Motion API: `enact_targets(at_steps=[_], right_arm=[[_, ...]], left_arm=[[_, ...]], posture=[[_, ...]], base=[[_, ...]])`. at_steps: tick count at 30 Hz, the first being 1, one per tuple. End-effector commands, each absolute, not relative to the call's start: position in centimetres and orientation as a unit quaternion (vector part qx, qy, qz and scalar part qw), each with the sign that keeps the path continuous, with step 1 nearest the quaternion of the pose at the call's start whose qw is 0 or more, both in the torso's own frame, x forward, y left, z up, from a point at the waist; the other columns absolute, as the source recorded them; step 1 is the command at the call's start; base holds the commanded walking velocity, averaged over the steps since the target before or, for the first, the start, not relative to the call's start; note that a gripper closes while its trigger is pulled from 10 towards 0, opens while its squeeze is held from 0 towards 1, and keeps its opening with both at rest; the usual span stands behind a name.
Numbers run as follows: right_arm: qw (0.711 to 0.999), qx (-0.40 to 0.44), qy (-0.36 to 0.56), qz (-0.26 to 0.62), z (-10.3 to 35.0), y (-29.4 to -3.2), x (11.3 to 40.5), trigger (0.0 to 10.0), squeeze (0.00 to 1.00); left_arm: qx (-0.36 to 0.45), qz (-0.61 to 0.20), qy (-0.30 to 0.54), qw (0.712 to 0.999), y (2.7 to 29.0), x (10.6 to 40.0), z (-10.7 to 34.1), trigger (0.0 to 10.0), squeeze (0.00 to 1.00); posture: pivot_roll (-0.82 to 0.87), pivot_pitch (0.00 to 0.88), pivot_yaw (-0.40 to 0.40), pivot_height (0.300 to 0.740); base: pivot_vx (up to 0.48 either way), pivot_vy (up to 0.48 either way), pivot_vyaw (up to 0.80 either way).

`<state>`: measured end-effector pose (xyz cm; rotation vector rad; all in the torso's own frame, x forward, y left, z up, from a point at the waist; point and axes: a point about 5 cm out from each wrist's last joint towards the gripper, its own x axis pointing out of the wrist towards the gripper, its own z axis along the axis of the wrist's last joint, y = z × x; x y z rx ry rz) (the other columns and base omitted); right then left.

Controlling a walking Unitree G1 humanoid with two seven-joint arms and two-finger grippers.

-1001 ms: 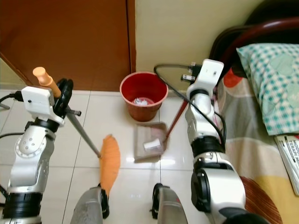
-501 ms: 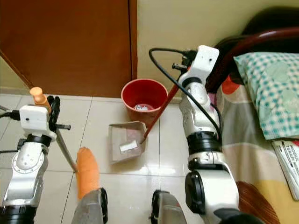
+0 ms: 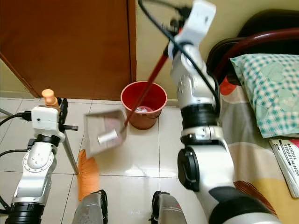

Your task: Sweep floor

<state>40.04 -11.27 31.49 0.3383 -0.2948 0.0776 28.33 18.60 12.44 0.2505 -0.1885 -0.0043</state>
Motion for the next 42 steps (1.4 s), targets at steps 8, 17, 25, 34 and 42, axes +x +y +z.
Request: enact_targets(at_steps=[8,17,25,34,42], right_arm=[[0.946,0.117,-0.291,0.075,37.0,-11.7,39.1,10.0,0.00],[0.907,-0.005,-0.406,0.108,38.1,-10.2,37.4,10.0,0.00],[0.868,-0.121,-0.452,0.165,35.8,-7.4,36.0,10.0,0.00],[0.801,-0.238,-0.455,0.308,29.9,-3.3,33.5,10.0,0.00],[0.804,-0.202,-0.487,0.274,32.2,-4.0,33.3,10.0,0.00]], left_arm=[[0.073,-0.032,-0.082,0.993,16.6,28.3,11.6,10.0,0.00],[0.072,-0.036,-0.083,0.993,16.2,28.6,11.7,10.0,0.00],[0.074,-0.035,-0.084,0.993,16.1,28.6,11.8,10.0,0.00],[0.069,-0.039,-0.091,0.993,15.9,28.7,12.0,10.0,0.00],[0.064,-0.049,-0.097,0.992,15.5,28.7,12.2,10.0,0.00]], posture=[[0.03,0.097,-0.041,0.740],[0.03,0.098,-0.040,0.740],[0.03,0.102,-0.040,0.740],[0.03,0.102,-0.040,0.740],[0.03,0.107,-0.045,0.740]], base=[[0.000,0.000,0.00],[0.000,0.000,0.00],[0.000,0.000,0.00],[0.000,0.000,0.00],[0.000,0.000,0.00]])
